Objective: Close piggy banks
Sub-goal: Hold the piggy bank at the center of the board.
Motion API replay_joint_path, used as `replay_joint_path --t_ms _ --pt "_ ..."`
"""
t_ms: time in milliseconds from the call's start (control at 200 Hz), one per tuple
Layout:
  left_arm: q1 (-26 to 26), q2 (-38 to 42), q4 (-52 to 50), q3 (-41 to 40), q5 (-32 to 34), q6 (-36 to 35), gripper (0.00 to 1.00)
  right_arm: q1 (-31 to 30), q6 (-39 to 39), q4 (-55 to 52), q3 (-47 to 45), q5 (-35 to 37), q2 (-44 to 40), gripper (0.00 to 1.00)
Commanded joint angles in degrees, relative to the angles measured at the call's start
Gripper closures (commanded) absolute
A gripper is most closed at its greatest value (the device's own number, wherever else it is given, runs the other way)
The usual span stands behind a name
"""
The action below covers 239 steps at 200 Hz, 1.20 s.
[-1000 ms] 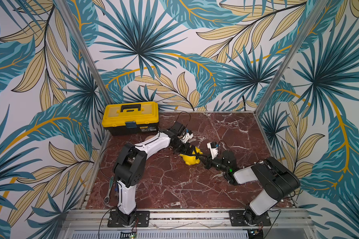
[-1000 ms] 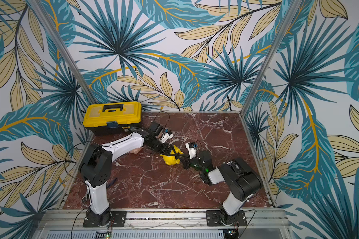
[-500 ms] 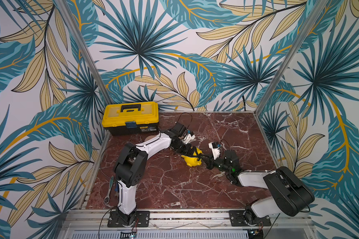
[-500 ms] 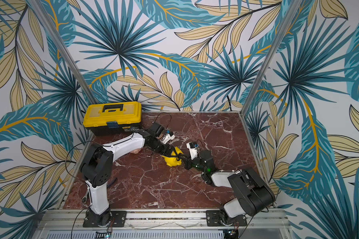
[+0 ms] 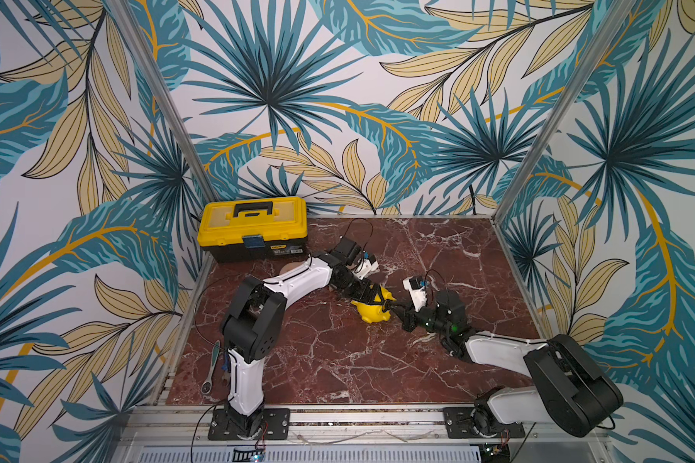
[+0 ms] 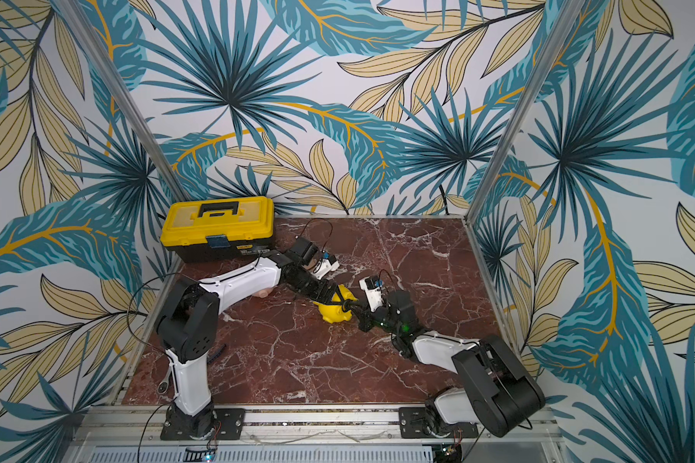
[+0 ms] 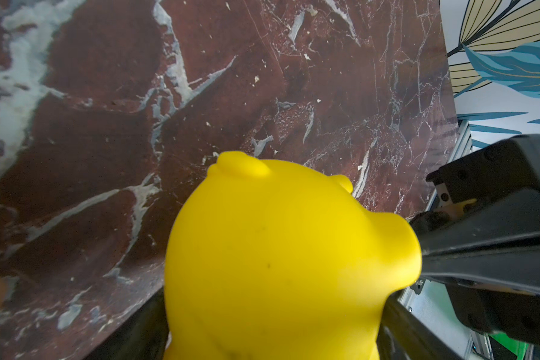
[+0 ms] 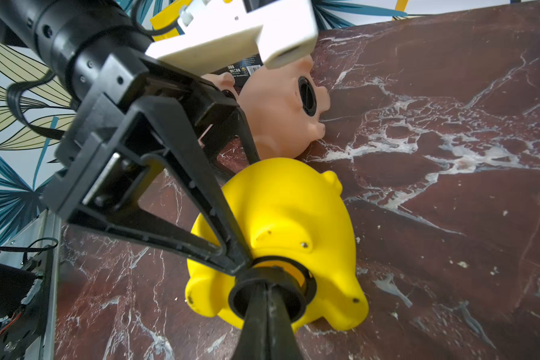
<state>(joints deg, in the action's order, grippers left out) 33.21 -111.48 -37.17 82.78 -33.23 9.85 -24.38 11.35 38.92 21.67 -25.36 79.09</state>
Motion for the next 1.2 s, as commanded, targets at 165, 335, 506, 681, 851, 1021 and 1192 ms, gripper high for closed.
replay_joint_path --t_ms 165,335,506,681,851,1021,1192 --pt "0.99 -4.50 -5.37 -2.13 2.42 -0.09 0.09 -0.12 -1.69 -3.19 1.47 -1.44 0.68 1.00" --pt "1.07 -4.50 -5.33 -2.27 2.37 -0.13 0.09 -0.16 -1.20 -2.64 2.49 -2.01 2.46 1.00" --pt "1.07 -4.54 -5.37 -2.19 2.38 -0.18 0.09 -0.13 -1.17 -2.68 3.11 -1.99 3.70 1.00" --pt "1.06 -4.85 -5.37 -2.13 2.31 -0.27 0.09 -0.08 -1.22 -2.66 3.20 -1.86 4.32 1.00" --pt "1.07 -4.97 -5.37 -2.17 2.30 -0.31 0.09 -0.14 -1.04 -2.75 3.46 -1.54 4.48 1.00" --pt "1.05 -4.81 -5.37 -2.27 2.28 -0.35 0.09 -0.16 -0.45 -1.85 3.47 -1.01 5.29 1.00" --pt "1.09 -4.84 -5.37 -2.36 2.21 -0.35 0.09 -0.14 1.25 0.07 3.55 -0.77 6.12 1.00"
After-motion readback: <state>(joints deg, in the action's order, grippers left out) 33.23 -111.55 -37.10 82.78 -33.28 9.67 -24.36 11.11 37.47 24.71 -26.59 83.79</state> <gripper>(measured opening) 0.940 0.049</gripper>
